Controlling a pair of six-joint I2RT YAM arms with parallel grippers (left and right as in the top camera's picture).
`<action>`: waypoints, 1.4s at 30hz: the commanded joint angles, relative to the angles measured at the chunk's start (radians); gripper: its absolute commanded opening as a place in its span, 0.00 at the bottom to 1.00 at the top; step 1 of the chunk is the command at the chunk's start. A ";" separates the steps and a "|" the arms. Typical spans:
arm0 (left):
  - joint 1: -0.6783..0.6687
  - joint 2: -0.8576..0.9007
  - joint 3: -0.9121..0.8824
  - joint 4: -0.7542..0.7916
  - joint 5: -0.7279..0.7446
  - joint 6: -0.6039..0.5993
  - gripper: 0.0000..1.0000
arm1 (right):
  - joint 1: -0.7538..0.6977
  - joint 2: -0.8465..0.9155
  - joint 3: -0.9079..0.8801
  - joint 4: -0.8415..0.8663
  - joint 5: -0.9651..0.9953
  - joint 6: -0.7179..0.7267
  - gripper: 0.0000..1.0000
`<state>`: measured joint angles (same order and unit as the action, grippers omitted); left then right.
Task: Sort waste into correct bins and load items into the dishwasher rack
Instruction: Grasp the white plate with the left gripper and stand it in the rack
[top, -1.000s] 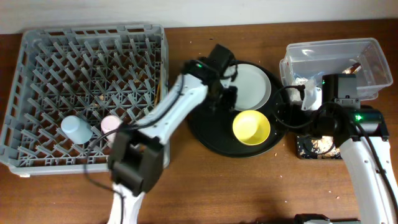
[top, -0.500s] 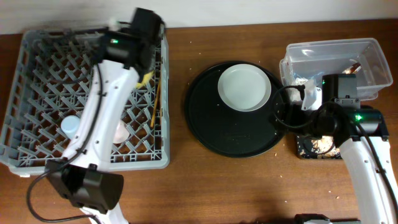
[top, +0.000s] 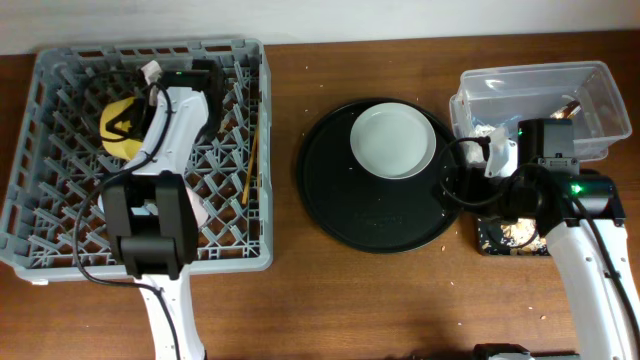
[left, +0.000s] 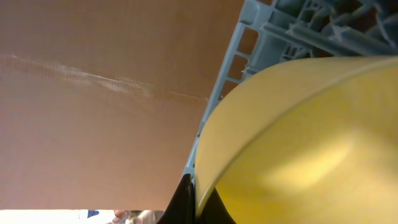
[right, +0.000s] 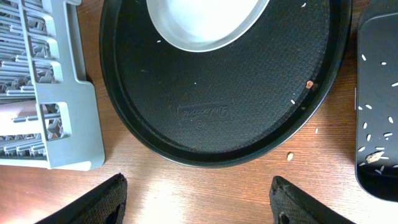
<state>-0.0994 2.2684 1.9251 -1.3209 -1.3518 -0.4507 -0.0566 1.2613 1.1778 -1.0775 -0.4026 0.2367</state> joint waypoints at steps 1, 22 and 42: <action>-0.076 0.046 -0.005 -0.029 0.223 -0.009 0.25 | -0.003 -0.005 0.003 -0.001 -0.005 0.005 0.75; -0.370 -0.044 0.035 0.447 1.614 0.088 0.53 | -0.003 -0.005 0.003 -0.001 -0.005 0.004 0.74; -0.169 -0.306 0.262 -0.016 1.106 0.161 0.00 | -0.003 -0.005 0.003 -0.001 -0.005 0.004 0.75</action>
<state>-0.3168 2.1994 2.1509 -1.2652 0.0605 -0.3241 -0.0566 1.2617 1.1782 -1.0767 -0.4026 0.2363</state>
